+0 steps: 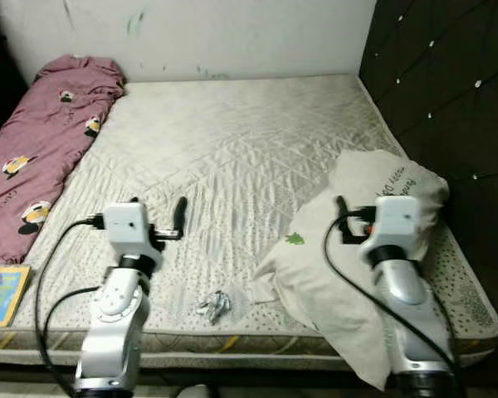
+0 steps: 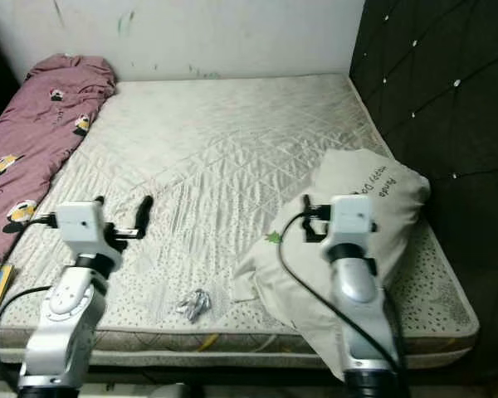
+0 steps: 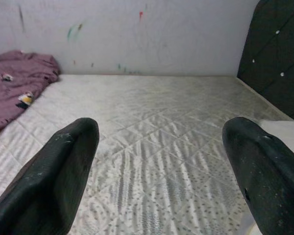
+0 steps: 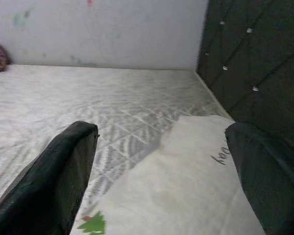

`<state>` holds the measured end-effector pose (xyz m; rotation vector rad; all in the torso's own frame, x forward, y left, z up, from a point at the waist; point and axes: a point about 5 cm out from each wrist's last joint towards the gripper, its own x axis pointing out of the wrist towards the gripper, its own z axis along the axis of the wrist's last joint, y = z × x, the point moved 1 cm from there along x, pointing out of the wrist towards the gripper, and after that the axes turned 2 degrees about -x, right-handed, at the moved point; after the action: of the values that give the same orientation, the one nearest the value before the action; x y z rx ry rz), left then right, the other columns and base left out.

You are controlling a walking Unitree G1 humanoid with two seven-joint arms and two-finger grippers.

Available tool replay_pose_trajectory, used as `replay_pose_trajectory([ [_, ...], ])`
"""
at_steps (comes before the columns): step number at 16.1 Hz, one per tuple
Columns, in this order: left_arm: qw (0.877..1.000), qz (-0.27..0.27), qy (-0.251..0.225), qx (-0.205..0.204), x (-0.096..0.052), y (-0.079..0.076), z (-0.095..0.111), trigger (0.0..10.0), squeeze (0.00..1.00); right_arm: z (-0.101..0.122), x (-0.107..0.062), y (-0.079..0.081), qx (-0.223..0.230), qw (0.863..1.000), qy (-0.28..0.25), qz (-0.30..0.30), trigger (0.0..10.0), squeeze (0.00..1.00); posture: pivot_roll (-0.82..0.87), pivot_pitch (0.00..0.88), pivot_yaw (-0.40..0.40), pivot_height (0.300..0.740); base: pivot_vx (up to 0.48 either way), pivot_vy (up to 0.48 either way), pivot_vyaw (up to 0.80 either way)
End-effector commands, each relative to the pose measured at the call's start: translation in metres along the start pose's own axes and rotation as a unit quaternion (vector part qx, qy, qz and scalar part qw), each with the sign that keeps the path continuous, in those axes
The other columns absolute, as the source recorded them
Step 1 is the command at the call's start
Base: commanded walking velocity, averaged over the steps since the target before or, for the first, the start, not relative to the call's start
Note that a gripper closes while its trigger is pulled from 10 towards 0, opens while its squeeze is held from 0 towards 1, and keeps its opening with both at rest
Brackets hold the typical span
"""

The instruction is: Clean up the room

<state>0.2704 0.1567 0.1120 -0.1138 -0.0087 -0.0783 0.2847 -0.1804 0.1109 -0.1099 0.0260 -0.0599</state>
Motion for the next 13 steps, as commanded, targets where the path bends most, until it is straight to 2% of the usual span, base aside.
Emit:
replay_pose_trajectory([
  [1, 1.000, 0.009, 0.008, 0.004, -0.0011, 0.0075, -0.0004, 10.0, 0.00, -0.0012, 0.0004, 0.0050, 0.016, 1.000, 0.006, 0.006, 10.0, 0.00, -0.07, 0.000, 0.023, 0.740, 0.000, 0.458, -0.43],
  [10, 1.000, 0.005, 0.008, -0.002, -0.0024, 0.0069, -0.0011, 10.0, 0.00, -0.0002, -0.0001, 0.0042, 0.008, 1.000, 0.000, 0.007, 10.0, 0.00, -0.06, 0.000, 0.016, 0.740, 0.000, 0.458, -0.05],
  [11, 1.000, 0.004, 0.003, 0.011, -0.0031, 0.0062, 0.0004, 10.0, 0.00, -0.0003, -0.0001, 0.0043, 0.008, 1.000, 0.000, 0.007, 10.0, 0.00, -0.06, 0.000, 0.016, 0.740, 0.000, 0.000, 0.00],
  [13, 1.000, 0.004, 0.003, 0.003, -0.0048, 0.0067, 0.0005, 10.0, 0.00, -0.0004, -0.0003, 0.0041, 0.008, 1.000, -0.001, 0.006, 10.0, 0.00, -0.06, 0.000, 0.016, 0.740, 0.000, 0.000, 0.00],
])
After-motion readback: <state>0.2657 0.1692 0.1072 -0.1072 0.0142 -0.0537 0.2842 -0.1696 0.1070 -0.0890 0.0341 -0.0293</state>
